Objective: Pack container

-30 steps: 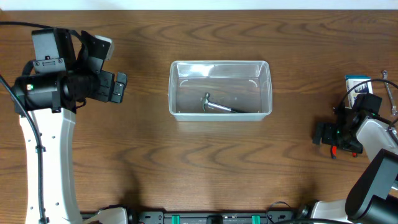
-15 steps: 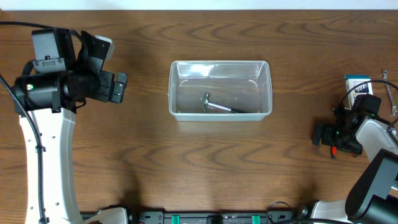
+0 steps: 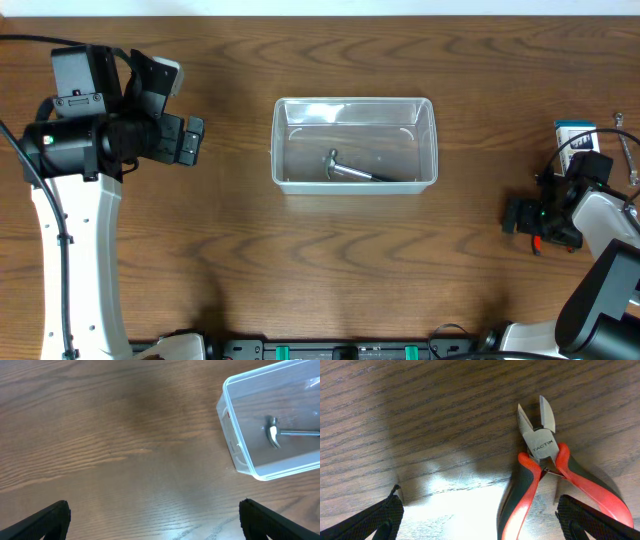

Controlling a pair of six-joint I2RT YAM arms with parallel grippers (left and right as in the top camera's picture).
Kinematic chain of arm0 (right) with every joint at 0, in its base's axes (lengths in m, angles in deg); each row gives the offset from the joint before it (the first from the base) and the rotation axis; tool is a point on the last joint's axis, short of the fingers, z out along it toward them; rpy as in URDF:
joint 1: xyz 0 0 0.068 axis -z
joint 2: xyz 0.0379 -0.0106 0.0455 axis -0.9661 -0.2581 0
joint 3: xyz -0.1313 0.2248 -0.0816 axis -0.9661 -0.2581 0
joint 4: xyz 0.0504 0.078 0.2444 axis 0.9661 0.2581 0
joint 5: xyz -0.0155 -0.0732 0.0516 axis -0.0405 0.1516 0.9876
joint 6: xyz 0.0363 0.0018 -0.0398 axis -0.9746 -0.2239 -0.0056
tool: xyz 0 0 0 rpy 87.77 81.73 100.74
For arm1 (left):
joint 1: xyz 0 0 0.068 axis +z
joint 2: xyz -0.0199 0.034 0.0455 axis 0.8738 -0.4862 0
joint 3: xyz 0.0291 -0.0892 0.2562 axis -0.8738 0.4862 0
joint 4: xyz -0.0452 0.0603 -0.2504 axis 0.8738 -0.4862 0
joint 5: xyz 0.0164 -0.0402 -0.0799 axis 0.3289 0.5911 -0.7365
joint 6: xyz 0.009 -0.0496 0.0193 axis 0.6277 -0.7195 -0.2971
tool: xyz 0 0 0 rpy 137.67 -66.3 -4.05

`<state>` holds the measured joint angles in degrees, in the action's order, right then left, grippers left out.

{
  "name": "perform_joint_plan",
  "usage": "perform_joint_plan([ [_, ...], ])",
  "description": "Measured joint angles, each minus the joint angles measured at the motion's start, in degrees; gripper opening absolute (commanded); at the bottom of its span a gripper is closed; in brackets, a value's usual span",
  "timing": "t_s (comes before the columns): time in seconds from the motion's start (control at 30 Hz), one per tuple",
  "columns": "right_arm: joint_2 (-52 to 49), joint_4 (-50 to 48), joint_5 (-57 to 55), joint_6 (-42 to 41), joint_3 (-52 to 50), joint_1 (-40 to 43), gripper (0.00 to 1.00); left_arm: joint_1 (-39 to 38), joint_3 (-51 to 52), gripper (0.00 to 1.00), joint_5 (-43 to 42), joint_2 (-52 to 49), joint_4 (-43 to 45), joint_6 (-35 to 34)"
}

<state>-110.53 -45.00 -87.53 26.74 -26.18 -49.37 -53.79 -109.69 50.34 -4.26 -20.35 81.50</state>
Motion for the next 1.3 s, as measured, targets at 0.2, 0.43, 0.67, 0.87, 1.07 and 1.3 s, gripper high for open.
perform_joint_plan([
  [0.2,0.0,0.0,0.0,0.0,0.0,0.0,0.97,0.0,0.0,0.98,0.0,0.0,0.0,0.0],
  [0.43,0.0,0.0,0.0,-0.2,0.0,0.0,0.88,0.0,0.0,0.98,0.0,0.0,0.0,0.0],
  [0.67,0.0,0.0,0.0,-0.2,0.0,0.0,0.86,0.0,0.0,0.98,0.0,0.0,0.0,0.0],
  [0.87,0.0,-1.0,0.1,-0.4,-1.0,0.0,0.87,0.0,0.0,0.98,0.0,0.0,0.0,0.0],
  [1.07,0.0,-1.7,0.6,-0.6,-1.3,0.3,0.88,0.0,0.0,0.98,0.0,0.0,0.0,0.0],
  [1.3,0.1,-2.2,0.7,-0.9,-1.4,0.3,0.79,0.0,0.0,0.98,0.0,0.0,0.0,0.0],
])
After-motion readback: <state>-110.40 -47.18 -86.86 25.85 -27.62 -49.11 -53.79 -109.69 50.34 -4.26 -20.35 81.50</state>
